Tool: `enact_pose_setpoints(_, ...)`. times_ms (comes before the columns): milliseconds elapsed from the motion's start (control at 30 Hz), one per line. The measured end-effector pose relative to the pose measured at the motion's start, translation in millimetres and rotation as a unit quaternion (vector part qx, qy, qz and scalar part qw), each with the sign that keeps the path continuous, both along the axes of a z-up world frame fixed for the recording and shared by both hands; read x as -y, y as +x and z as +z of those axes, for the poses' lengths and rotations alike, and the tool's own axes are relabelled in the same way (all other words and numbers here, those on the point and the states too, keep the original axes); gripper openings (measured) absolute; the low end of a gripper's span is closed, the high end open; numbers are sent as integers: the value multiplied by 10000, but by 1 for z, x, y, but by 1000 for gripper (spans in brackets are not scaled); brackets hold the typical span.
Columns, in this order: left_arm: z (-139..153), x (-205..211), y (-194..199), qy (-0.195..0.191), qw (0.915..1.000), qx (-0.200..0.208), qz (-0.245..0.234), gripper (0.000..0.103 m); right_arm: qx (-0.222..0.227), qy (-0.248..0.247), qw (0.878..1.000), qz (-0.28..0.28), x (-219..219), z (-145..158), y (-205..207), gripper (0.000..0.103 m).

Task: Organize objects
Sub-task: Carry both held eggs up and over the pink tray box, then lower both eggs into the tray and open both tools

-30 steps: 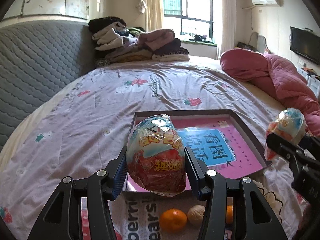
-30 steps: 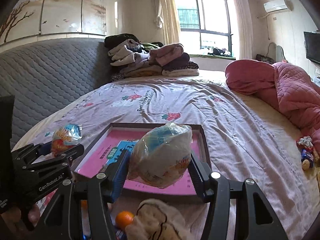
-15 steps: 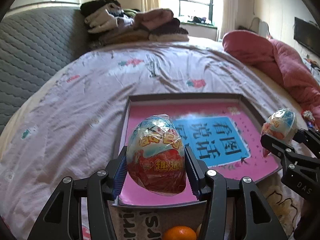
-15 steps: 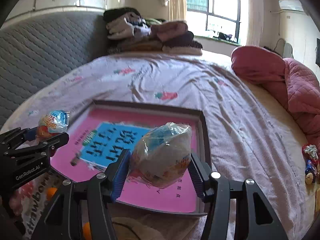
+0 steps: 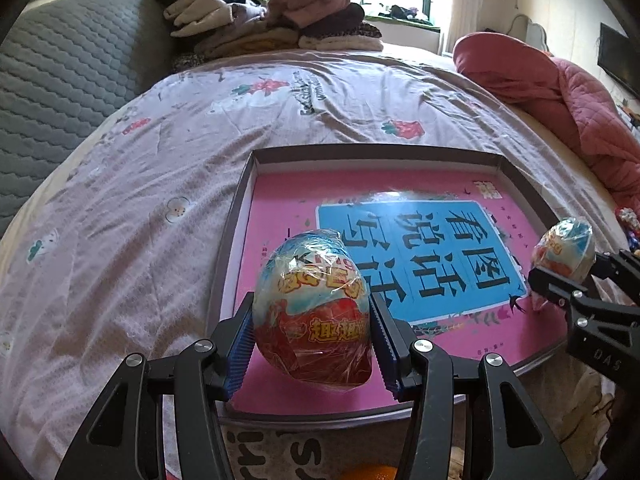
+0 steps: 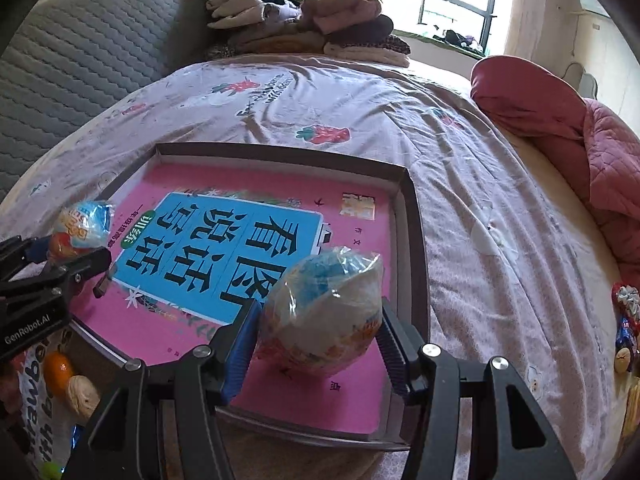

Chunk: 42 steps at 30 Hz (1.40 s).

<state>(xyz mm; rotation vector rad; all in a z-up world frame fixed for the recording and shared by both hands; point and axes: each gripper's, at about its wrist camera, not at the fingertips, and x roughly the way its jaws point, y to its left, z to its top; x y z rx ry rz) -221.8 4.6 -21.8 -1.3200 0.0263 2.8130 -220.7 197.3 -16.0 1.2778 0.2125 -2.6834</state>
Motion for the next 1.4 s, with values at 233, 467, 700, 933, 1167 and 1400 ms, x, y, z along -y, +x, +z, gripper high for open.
enact_pose_setpoints(233, -4, -3, 0, -18, 9999, 88, -77, 55, -32, 37, 10000, -10, 3, -1, -1, 57)
enact_pose_setpoints(467, -7, -1, -1, -36, 9999, 155, -22, 55, -40, 84, 9999, -49, 4, 0, -2, 58)
enact_pose_setpoints(700, -5, 1, -1, 33, 9999, 136, -14, 64, -108, 149, 9998, -54, 4, 3, 0, 59)
enact_pose_setpoints(933, 1, 3, 2, 97, 9999, 25, -66, 73, -277, 96, 9995, -108, 1, 11, 3, 65)
enact_pose_setpoints(1167, 15, 8, 12, 246, 9994, -245, -55, 74, -448, -38, 9989, -91, -3, 25, 9, 67)
enact_pose_setpoints(1400, 39, 16, 29, 358, 9973, -643, 17, 75, -757, -140, 9969, -178, -9, 48, 19, 67)
